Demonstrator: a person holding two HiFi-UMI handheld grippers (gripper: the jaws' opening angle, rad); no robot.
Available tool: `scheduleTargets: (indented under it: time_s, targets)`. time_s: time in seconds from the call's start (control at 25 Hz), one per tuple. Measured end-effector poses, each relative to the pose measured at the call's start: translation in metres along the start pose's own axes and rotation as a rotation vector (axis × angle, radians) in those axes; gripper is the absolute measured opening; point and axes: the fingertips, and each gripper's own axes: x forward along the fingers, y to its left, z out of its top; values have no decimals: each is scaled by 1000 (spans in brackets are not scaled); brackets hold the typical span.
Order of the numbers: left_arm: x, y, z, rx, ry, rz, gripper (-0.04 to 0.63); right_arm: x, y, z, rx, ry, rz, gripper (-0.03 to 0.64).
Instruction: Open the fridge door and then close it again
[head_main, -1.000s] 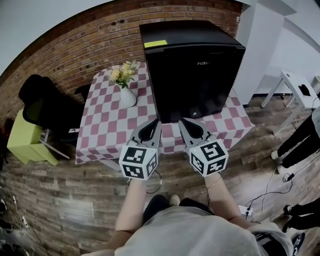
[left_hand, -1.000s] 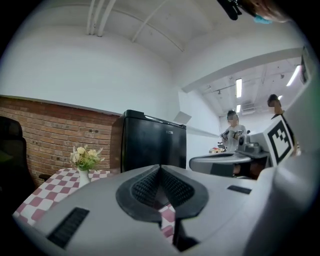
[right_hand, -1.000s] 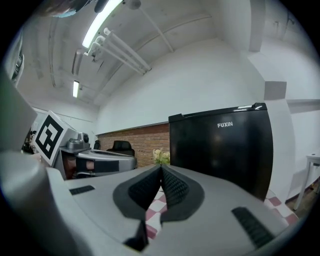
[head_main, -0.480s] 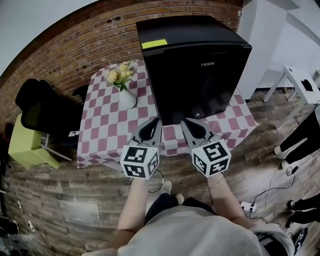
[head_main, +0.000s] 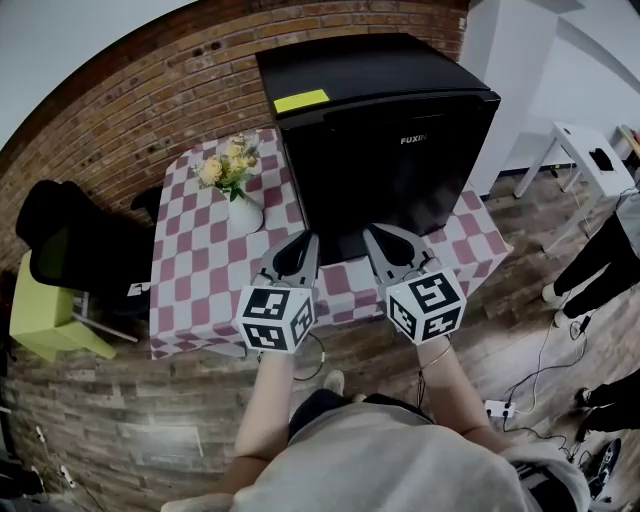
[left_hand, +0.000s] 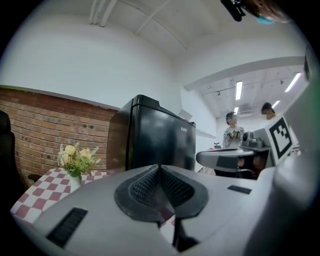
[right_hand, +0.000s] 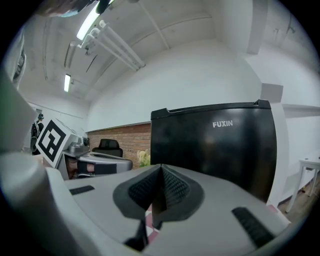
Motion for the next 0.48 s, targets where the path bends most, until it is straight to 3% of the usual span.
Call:
scheduleTargets:
  time_s: [0.36,0.48]
  targets:
    - [19,25,12,14,-28,-40,8,24,-13,22,-64,-24,-42,3]
    - [24,32,13,20,-32,-42,8,29,-19,30,-96,-30,-52,54]
